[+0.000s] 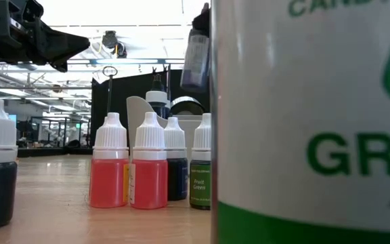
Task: Pick & Place food coloring
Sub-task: Put the large purple food coloring bottle into the gray bin
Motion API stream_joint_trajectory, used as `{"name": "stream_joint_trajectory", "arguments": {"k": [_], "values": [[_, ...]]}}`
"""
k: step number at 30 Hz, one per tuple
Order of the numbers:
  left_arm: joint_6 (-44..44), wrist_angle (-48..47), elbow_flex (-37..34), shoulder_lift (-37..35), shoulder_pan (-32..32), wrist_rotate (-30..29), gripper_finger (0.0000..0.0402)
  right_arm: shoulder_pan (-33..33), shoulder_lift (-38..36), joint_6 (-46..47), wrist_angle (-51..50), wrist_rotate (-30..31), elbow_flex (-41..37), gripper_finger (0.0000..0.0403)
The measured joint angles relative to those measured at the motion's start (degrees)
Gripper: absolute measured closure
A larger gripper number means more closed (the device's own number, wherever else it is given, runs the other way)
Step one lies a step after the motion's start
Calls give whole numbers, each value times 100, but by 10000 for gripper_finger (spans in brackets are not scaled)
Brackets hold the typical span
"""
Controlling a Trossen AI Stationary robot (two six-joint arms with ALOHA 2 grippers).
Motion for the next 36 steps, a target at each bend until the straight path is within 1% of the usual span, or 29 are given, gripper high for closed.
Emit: {"name": "stream_joint_trajectory", "arguments": {"k": [4, 9, 13, 24, 36], "values": [[7, -7, 0, -2, 1, 0, 364, -60, 64, 116, 23, 1, 0, 279], [59, 4, 0, -2, 1, -81, 364, -116, 404, 222, 161, 0, 7, 284], [58, 3, 0, -2, 0, -175, 364, -167, 634, 223, 329, 16, 7, 280], [162, 6, 0, -2, 1, -303, 364, -394, 1031, 378, 481, 3, 7, 280], [155, 2, 0, -2, 0, -302, 364, -463, 1085, 422, 445, 10, 4, 280]]}}
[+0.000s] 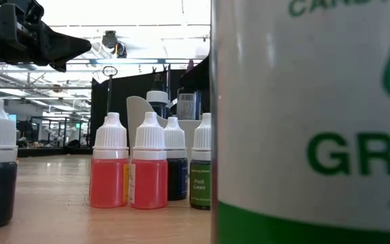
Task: Pick & Place food coloring
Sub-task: Put the large purple food coloring bottle into the gray bin
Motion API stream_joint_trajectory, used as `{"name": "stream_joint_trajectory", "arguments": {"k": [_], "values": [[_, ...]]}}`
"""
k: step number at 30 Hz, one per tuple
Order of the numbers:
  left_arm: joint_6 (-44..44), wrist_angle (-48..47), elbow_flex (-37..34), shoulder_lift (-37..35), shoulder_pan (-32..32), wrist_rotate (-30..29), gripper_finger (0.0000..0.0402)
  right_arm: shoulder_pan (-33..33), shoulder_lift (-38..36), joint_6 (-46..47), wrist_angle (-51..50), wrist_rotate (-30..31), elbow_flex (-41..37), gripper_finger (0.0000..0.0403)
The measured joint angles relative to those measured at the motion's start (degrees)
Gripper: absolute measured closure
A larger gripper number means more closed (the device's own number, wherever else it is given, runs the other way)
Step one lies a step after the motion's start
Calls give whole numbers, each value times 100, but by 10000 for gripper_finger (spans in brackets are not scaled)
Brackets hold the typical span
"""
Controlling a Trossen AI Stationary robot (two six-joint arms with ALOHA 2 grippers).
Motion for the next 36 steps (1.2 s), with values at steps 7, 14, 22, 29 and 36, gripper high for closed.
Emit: {"name": "stream_joint_trajectory", "arguments": {"k": [7, 14, 22, 29, 36], "values": [[12, 5, 0, 0, 1, 0, 364, 2, 0, 278, -207, 0, 0, 280], [5, 125, 0, 0, 1, 2, 364, -5, 425, 371, 328, 183, 7, 280], [15, 118, 0, 0, 2, 2, 364, -38, 474, 303, 286, 317, 4, 280], [25, 118, 0, 0, 2, 4, 364, -38, 474, 264, 159, 313, 4, 280], [39, 118, 0, 0, 2, 2, 364, -38, 474, 406, 131, 313, 4, 280]]}}
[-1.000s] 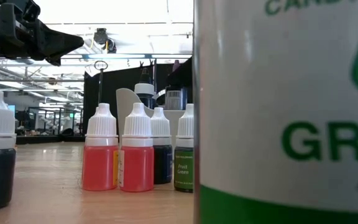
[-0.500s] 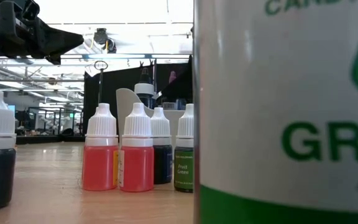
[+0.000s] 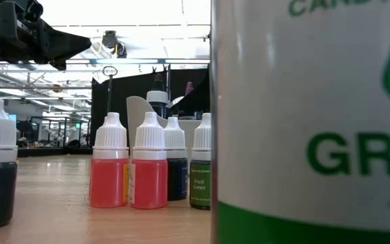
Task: Pick & Place food coloring
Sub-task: Put the large purple food coloring bottle into the gray bin, then put the large green food coloring bottle into the gray bin
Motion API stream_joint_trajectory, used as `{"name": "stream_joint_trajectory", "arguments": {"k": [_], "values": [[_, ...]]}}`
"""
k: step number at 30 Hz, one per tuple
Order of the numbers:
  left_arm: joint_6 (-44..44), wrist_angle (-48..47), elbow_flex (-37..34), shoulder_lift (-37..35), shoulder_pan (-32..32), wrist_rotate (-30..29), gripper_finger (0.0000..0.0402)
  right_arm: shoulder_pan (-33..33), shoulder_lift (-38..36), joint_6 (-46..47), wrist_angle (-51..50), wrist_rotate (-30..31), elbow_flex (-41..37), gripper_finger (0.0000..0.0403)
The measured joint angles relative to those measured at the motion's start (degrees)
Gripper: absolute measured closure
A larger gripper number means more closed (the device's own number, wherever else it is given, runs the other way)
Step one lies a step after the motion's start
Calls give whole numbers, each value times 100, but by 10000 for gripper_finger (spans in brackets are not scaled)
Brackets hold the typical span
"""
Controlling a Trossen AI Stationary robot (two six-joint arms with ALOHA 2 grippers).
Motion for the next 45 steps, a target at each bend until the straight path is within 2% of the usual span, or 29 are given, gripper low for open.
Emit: {"name": "stream_joint_trajectory", "arguments": {"k": [21, 32, 38, 45], "values": [[109, 2, 0, 0, -2, 2, 364, 42, 352, -116, 585, 17, 4, 276], [59, 0, 0, 0, 0, 4, 364, 42, 210, -111, 547, 152, -4, 219], [82, 0, 0, 1, -2, 3, 364, 52, -25, -347, 532, 151, -4, 193], [74, 0, 0, 1, -1, 2, 364, 308, -990, -844, 378, 149, -4, 184]]}}
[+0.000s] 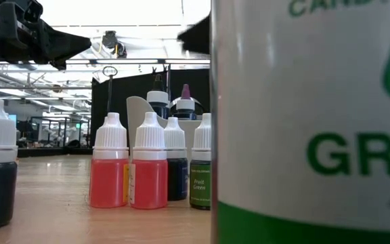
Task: Pick & Place food coloring
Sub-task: Put the large green food coloring bottle into the gray bin
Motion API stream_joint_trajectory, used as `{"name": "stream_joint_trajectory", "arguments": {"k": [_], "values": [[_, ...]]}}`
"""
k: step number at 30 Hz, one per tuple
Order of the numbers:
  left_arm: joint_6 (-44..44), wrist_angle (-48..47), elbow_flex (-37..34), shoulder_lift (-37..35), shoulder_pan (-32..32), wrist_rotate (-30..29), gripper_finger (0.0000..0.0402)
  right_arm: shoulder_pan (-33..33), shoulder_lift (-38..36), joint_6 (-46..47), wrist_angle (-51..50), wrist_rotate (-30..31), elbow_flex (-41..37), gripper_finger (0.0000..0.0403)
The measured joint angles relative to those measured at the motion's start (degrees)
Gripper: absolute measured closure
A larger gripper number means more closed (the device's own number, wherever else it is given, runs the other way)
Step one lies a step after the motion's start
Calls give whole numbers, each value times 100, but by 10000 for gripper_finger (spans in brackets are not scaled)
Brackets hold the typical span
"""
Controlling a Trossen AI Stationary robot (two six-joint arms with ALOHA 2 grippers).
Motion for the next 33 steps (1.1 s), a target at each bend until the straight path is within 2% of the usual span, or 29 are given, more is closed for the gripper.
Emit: {"name": "stream_joint_trajectory", "arguments": {"k": [3, 7, 11, 14, 16, 19, 22, 25, 29, 33], "values": [[-116, 0, 0, 1, 1, 2, 364, 217, -510, -78, -552, 4, 0, 191], [-388, -11, 0, -1, -1, 2, 364, 603, -1226, -61, -1507, 201, 0, 222], [-563, -24, 0, 0, 0, 2, 364, 1006, -1857, -132, -1960, 740, -234, 274], [-617, -81, 0, 1, 0, 2, 364, 1108, -2298, -175, -1984, 695, -644, 324], [-702, -147, 0, -1, 1, 3, 364, 1106, -2634, -74, -1957, 430, -995, 360], [-780, -178, 0, 1, 0, 2, 364, 1055, -3096, -119, -1495, -19, -1718, 396], [-835, -198, 0, 1, 0, 2, 364, 1019, -3502, -198, -190, -308, -2683, 388], [-925, -342, 0, 1, 1, 4, 364, 852, -3810, 79, 839, -329, -3485, 387], [-896, -427, 0, 1, 1, 2, 364, 526, -4194, 550, 817, -316, -4001, 400], [-901, -431, 0, 1, -1, 3, 364, 448, -4680, 510, 815, -321, -4248, 398]]}}
